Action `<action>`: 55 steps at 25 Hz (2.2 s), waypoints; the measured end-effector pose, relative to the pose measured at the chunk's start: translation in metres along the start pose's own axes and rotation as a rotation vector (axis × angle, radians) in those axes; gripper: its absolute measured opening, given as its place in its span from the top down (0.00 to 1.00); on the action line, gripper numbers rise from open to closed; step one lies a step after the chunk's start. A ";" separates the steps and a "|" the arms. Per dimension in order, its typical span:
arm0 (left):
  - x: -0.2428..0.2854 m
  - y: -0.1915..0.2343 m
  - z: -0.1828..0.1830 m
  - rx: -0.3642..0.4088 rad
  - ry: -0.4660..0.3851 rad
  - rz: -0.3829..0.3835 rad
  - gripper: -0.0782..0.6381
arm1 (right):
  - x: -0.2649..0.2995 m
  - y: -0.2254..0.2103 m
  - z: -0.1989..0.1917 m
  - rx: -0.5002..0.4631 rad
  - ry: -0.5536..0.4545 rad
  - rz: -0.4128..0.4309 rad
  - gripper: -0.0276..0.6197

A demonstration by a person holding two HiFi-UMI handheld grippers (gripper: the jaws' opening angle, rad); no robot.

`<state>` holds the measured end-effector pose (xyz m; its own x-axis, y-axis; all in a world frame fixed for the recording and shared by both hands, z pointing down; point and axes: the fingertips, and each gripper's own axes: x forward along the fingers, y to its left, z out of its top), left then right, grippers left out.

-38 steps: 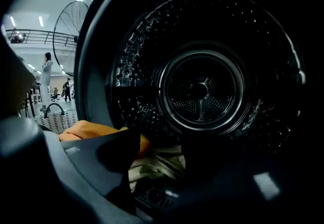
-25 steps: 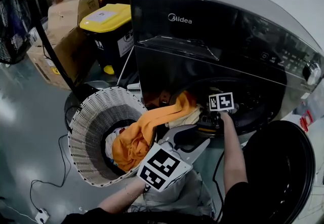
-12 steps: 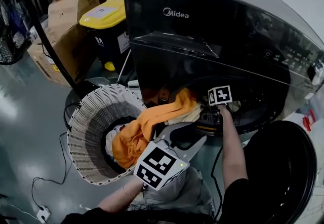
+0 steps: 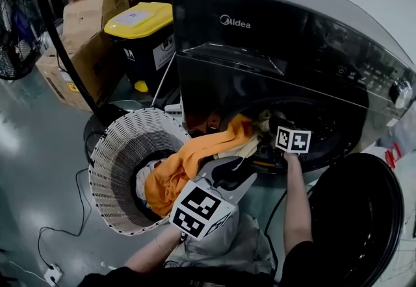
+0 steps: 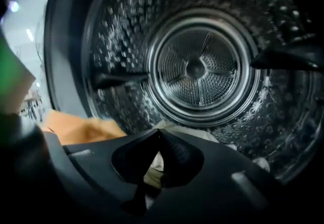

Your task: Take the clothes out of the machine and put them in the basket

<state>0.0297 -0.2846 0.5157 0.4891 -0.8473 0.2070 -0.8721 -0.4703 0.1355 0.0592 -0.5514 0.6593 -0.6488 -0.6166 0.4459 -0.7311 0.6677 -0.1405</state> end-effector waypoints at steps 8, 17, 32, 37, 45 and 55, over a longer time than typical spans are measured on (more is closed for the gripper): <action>-0.001 0.017 -0.008 0.018 -0.002 0.055 0.65 | -0.078 0.065 0.045 0.196 -0.271 0.231 0.91; -0.013 0.029 0.010 0.116 -0.051 0.129 0.60 | -0.172 0.166 0.099 0.324 -0.432 0.583 0.91; 0.022 0.055 0.037 0.107 -0.167 0.177 0.77 | -0.246 0.279 0.121 0.191 -0.361 0.828 0.91; 0.009 0.054 0.029 0.105 -0.126 0.172 0.82 | -0.251 0.253 0.114 0.102 -0.470 0.667 0.83; -0.014 0.059 0.019 0.047 -0.125 0.155 0.82 | -0.174 0.146 0.023 -0.299 -0.216 0.305 0.28; -0.042 0.054 0.018 0.067 -0.124 0.165 0.83 | -0.047 0.147 -0.023 -0.309 0.009 0.268 0.22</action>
<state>-0.0380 -0.2789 0.4967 0.3374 -0.9361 0.0994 -0.9413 -0.3346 0.0438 -0.0133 -0.4151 0.6381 -0.8048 -0.4014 0.4373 -0.4381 0.8987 0.0186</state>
